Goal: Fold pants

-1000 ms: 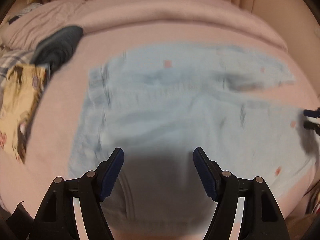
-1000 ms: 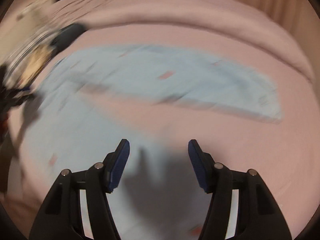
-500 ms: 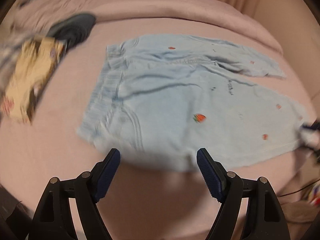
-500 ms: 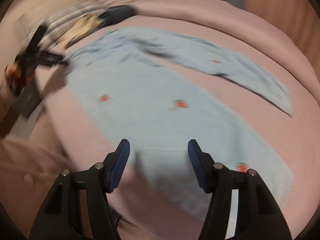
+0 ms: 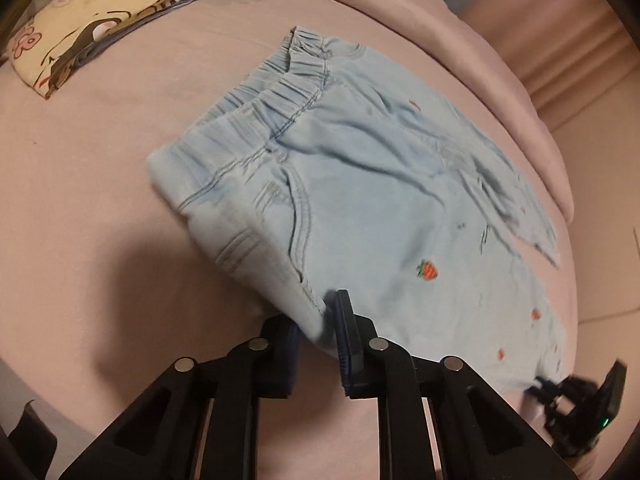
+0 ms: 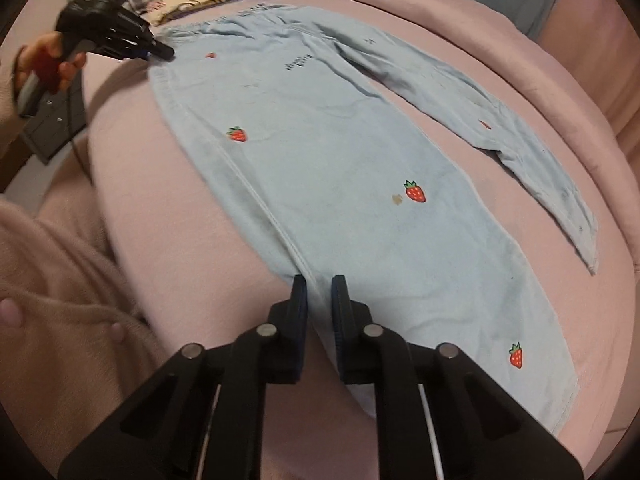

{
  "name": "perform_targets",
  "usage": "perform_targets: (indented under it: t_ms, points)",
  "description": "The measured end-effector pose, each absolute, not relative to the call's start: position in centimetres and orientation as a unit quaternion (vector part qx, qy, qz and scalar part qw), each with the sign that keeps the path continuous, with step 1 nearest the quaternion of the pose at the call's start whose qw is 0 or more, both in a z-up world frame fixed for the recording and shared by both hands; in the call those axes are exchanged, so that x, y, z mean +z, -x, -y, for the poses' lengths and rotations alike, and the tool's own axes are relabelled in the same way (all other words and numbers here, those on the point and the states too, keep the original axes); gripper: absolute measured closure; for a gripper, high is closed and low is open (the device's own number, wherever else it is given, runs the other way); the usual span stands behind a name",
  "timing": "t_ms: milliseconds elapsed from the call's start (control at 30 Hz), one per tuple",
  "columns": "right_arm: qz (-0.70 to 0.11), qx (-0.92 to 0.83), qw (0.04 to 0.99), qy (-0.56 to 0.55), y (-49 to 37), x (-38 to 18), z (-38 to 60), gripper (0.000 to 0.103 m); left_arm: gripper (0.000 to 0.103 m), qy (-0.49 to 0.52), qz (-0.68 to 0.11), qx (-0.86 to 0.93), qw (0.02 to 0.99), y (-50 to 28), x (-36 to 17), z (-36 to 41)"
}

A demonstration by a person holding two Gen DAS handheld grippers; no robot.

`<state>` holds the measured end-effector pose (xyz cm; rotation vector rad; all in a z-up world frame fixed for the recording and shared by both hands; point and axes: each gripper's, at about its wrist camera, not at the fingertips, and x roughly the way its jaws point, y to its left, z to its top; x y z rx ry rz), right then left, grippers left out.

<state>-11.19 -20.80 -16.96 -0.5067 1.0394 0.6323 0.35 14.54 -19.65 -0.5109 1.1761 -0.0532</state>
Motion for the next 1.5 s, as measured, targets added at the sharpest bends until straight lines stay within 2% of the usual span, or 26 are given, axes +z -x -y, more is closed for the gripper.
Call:
perform_targets:
  t_ms: [100, 167, 233, 267, 300, 400, 467, 567, 667, 900, 1100, 1400, 1500]
  points:
    - [-0.5, 0.307, 0.777, 0.227, 11.8, -17.3, 21.9, 0.093, 0.088, 0.243, -0.554, -0.028, 0.796, 0.3, -19.7, -14.9]
    - [-0.513, 0.311, 0.766, 0.229, 11.4, -17.9, 21.9, 0.092, 0.077, 0.21, -0.563, -0.018, 0.799, 0.5, -19.0, -14.7]
    - [-0.518, 0.301, 0.773, 0.207, 10.5, -17.3, 22.3, 0.085, 0.063, 0.15, -0.57, 0.009, 0.808, 0.8, -17.7, -14.4]
    - [-0.518, 0.3, 0.777, 0.194, 10.2, -16.8, 22.6, 0.074, 0.06, 0.118, -0.564, 0.023, 0.817, 1.1, -16.6, -14.4]
    - [-0.505, 0.309, 0.789, 0.165, 9.8, -15.5, 23.4, 0.068, 0.06, 0.104, -0.556, 0.028, 0.824, 1.3, -15.8, -14.5]
    - [-0.482, 0.305, 0.816, 0.098, 8.6, -13.6, 26.1, 0.063, 0.055, 0.109, -0.526, 0.016, 0.843, 1.0, -13.6, -14.8]
    - [-0.491, 0.263, 0.828, 0.071, 6.9, -14.2, 28.3, 0.063, 0.04, 0.111, -0.517, 0.001, 0.849, -0.3, -13.4, -14.1]
    - [-0.565, 0.143, 0.805, 0.112, 4.1, -18.7, 31.4, 0.063, 0.04, 0.094, -0.53, -0.008, 0.843, -2.8, -14.3, -12.5]
    - [-0.576, 0.161, 0.799, 0.056, 3.1, -18.3, 33.7, 0.065, 0.04, 0.067, -0.534, -0.025, 0.842, -5.3, -14.3, -11.4]
    - [-0.502, 0.137, 0.849, 0.097, -4.3, -13.4, 33.7, 0.058, 0.04, -0.036, -0.491, -0.007, 0.87, -15.3, -14.0, -9.6]
    - [-0.467, 0.132, 0.855, 0.184, -16.5, -14.1, 31.8, 0.057, 0.04, -0.06, -0.513, -0.029, 0.856, -24.2, -16.5, -11.1]
    - [-0.524, 0.212, 0.803, 0.188, -27.5, -17.2, 28.6, 0.054, 0.04, -0.028, -0.564, -0.119, 0.816, -29.0, -19.1, -14.1]
    - [-0.55, 0.217, 0.781, 0.202, -29.2, -18.8, 27.6, 0.053, 0.04, -0.067, -0.575, -0.126, 0.805, -29.1, -19.8, -14.3]
